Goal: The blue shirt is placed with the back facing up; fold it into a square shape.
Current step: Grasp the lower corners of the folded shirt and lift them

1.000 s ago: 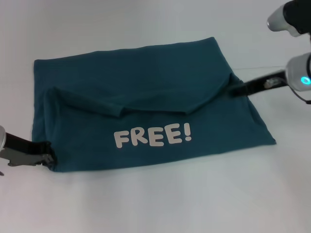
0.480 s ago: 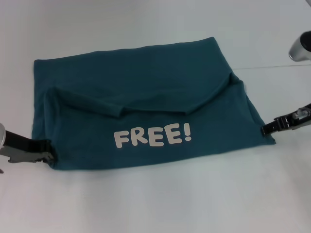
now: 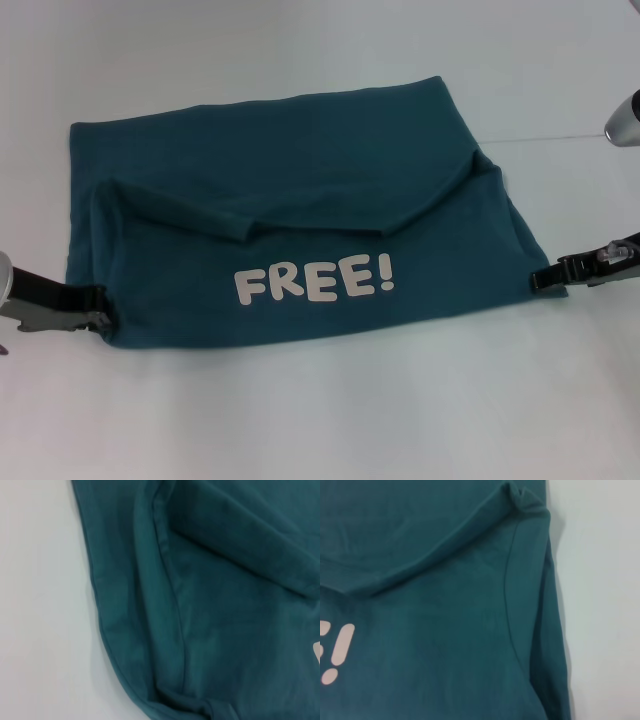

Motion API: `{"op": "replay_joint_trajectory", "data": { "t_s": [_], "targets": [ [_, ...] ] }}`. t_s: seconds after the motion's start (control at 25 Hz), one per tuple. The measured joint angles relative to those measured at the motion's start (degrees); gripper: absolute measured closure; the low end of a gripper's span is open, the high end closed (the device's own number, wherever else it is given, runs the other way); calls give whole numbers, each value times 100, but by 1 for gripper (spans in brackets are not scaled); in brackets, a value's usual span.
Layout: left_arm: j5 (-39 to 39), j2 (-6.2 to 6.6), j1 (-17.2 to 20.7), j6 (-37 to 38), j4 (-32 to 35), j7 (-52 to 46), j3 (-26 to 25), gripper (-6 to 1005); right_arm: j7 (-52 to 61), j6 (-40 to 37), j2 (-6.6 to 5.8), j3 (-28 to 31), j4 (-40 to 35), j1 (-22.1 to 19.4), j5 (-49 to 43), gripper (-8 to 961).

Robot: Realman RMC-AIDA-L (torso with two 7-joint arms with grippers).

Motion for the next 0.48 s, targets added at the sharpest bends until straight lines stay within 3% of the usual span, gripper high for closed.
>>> {"op": "replay_joint_trajectory", "data": {
  "t_s": [0.28, 0.48],
  "targets": [
    [-8, 0, 0, 0, 0, 4, -4, 919, 5, 135, -5, 1, 179, -2, 1, 164],
    [-10, 0, 0, 2, 0, 13, 9, 918, 19, 275, 2, 2, 296, -3, 5, 236]
  ]
}}
